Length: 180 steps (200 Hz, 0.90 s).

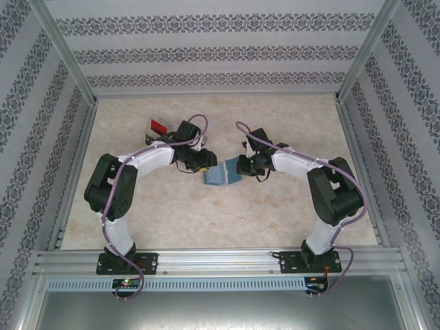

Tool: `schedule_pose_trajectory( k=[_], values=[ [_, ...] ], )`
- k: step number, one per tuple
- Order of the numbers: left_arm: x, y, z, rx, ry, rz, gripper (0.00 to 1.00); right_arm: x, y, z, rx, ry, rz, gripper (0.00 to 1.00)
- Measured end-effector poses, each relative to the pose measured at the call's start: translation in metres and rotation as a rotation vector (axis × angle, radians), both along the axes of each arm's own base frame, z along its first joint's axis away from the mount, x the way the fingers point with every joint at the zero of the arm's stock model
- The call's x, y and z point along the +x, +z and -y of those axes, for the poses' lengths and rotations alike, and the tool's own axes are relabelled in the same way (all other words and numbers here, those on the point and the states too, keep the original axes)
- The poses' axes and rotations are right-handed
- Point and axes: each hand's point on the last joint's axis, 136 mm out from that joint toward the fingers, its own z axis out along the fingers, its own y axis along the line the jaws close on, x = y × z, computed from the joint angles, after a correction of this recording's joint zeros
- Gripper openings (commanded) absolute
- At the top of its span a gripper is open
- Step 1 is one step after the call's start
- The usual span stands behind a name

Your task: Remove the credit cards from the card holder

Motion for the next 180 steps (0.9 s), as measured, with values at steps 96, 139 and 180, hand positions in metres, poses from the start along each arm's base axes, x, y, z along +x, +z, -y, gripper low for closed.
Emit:
schedule_pose_trajectory(
  k=[96, 139, 180],
  values=[
    [-0.001, -0.027, -0.008, 0.06, 0.037, -0.059, 0.42, 0.002, -0.003, -0.001, -0.004, 0.007, 0.0, 0.13],
    [-0.002, -0.033, -0.009, 0.069, 0.041, -0.073, 0.48, 0.003, -0.003, -0.004, -0.004, 0.013, 0.0, 0.13],
    [-0.001, -0.034, -0.01, 0.076, 0.045, -0.069, 0.52, 0.002, -0.01, -0.004, -0.012, 0.013, -0.015, 0.13]
  ],
)
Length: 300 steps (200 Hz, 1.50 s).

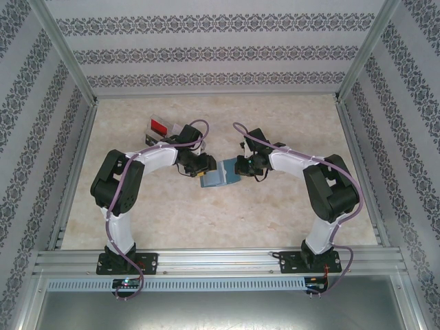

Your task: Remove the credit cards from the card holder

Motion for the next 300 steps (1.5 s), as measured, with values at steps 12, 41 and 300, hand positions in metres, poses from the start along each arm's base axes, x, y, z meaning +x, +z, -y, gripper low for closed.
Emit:
schedule_pose_trajectory(
  k=[12, 41, 300],
  values=[
    [0.0, 0.0, 0.0, 0.002, 0.001, 0.003, 0.54, 0.0, 0.0, 0.0, -0.001, 0.0, -0.001, 0.13],
    [0.002, 0.002, -0.004, 0.026, 0.01, 0.014, 0.57, 0.0, -0.001, 0.0, -0.001, 0.0, -0.001, 0.13],
    [-0.007, 0.01, -0.004, 0.014, 0.0, -0.012, 0.52, -0.002, -0.005, -0.001, -0.009, 0.005, -0.009, 0.13]
  ],
)
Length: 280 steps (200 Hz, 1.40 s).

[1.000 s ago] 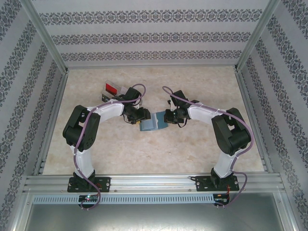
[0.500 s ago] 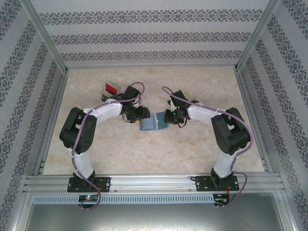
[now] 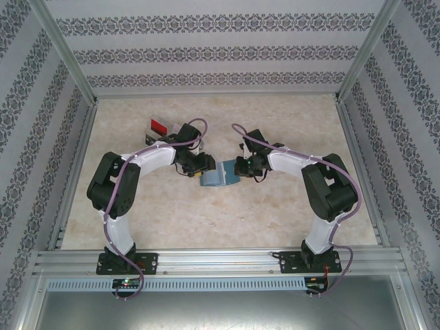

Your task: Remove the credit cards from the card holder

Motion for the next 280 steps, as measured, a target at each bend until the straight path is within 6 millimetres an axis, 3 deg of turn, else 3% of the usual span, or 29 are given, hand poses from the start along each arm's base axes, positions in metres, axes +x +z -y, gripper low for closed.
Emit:
schedule_pose_trajectory(
  k=[47, 95, 147, 199, 280],
  values=[
    [0.0, -0.006, 0.004, -0.013, -0.006, -0.023, 0.42, 0.0, -0.002, 0.0, -0.003, 0.0, -0.005, 0.13],
    [0.001, 0.0, 0.015, -0.08, -0.031, -0.02, 0.36, 0.0, -0.002, 0.0, -0.003, 0.0, -0.006, 0.13],
    [0.007, 0.024, 0.042, -0.25, -0.084, 0.015, 0.42, 0.0, -0.001, -0.001, 0.002, 0.002, -0.005, 0.13],
    [0.006, 0.033, 0.053, -0.309, -0.113, 0.025, 0.49, -0.001, 0.0, -0.005, 0.023, 0.013, -0.01, 0.13],
    [0.008, 0.017, 0.062, -0.306, -0.107, 0.001, 0.54, -0.003, 0.008, -0.004, 0.039, 0.015, 0.019, 0.25]
  ],
)
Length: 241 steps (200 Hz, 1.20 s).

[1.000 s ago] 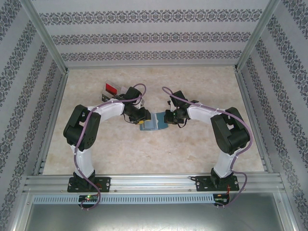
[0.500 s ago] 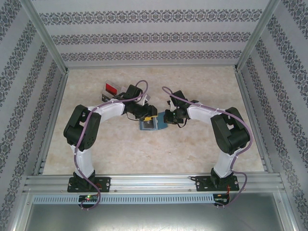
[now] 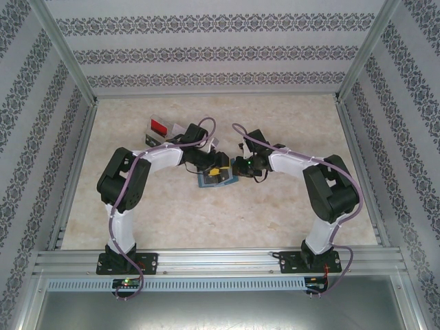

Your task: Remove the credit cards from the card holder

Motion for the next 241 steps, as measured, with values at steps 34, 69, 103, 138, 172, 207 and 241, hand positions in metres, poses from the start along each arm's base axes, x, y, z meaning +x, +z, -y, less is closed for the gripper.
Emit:
schedule_pose_trajectory(
  k=[34, 69, 103, 138, 172, 207, 241],
  values=[
    [0.007, 0.005, -0.008, 0.041, 0.038, 0.041, 0.51, -0.001, 0.021, 0.01, -0.02, -0.021, 0.059, 0.27],
    [0.011, 0.011, -0.016, 0.073, 0.071, 0.07, 0.43, 0.002, 0.038, 0.009, -0.014, -0.024, 0.11, 0.23],
    [0.01, 0.0, -0.023, 0.111, 0.097, 0.051, 0.36, 0.003, 0.028, -0.01, -0.023, 0.016, 0.086, 0.21],
    [0.011, -0.007, -0.029, 0.14, 0.114, 0.043, 0.35, 0.008, 0.01, -0.022, -0.037, 0.031, 0.046, 0.21],
    [0.012, -0.017, -0.035, 0.165, 0.126, 0.025, 0.35, 0.013, -0.002, -0.025, -0.048, 0.029, 0.021, 0.21],
    [0.008, -0.033, -0.042, 0.199, 0.136, -0.004, 0.35, 0.011, -0.015, -0.024, -0.061, 0.015, -0.014, 0.2],
    [0.009, -0.035, -0.045, 0.196, 0.137, -0.002, 0.34, 0.013, -0.018, -0.02, -0.057, -0.002, -0.028, 0.2]
  ],
)
